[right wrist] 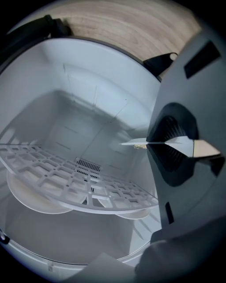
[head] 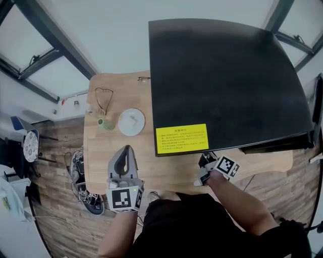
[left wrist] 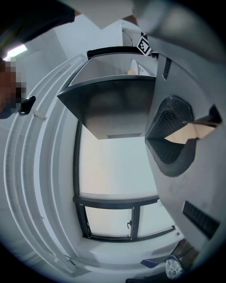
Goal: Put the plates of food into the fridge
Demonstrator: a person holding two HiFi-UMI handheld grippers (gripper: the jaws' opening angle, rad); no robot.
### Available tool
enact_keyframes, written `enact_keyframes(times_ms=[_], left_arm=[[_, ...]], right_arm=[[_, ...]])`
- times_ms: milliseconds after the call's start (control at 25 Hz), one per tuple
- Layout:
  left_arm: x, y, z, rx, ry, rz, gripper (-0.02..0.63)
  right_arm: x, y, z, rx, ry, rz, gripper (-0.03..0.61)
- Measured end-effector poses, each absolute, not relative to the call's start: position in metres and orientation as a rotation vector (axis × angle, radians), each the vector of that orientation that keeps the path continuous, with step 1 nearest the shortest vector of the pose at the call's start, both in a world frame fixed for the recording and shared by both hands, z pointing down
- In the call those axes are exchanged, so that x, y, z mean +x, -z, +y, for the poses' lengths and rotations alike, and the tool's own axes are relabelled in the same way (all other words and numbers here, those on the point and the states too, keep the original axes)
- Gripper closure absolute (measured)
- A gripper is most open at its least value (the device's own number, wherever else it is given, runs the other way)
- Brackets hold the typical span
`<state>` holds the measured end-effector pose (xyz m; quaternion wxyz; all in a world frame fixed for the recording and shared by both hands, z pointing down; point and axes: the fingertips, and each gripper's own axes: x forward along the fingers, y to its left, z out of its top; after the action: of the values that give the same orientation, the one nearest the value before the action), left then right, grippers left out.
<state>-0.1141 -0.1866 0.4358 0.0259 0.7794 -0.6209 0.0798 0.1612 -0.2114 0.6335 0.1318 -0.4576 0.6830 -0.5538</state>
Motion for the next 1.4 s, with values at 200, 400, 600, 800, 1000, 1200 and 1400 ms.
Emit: enact_keyframes(times_ms=[200, 400, 600, 800, 1000, 1200, 1400], left_arm=[[-0.123, -0.435, -0.187, 2.396, -0.223, -1.932, 0.611], [-0.135, -0.43, -0.187, 2.391, -0.213, -1.948, 0.611], [-0.143, -0.419, -0.187, 2.408, -0.203, -1.965, 0.611], [-0.15, -0.413, -0.184, 2.426, -0.223, -1.967, 0.611], [-0.153, -0.411, -0.178, 2.436, -0.244, -1.957, 0.611], [-0.151, -0.411, -0.175, 2.457, -0.254, -1.932, 0.611], [-0.142, -0.41, -0.175, 2.494, -0.248, -1.896, 0.611]], right_arm=[[0.165, -0.638, -0.219, -1.482, 1.6, 2.036, 0.546], [0.172, -0.651, -0.221, -1.643, 1.639, 2.01, 0.545], [0.175, -0.661, -0.222, -1.829, 1.612, 2.158, 0.512], [0.178, -0.667, -0.222, -1.994, 1.538, 2.268, 0.475], [0.174, -0.663, -0.218, -2.042, 1.466, 2.369, 0.436], [0.177, -0.648, -0.214, -2.048, 1.345, 2.416, 0.436], [0.177, -0.624, -0.21, -2.007, 1.223, 2.442, 0.459]])
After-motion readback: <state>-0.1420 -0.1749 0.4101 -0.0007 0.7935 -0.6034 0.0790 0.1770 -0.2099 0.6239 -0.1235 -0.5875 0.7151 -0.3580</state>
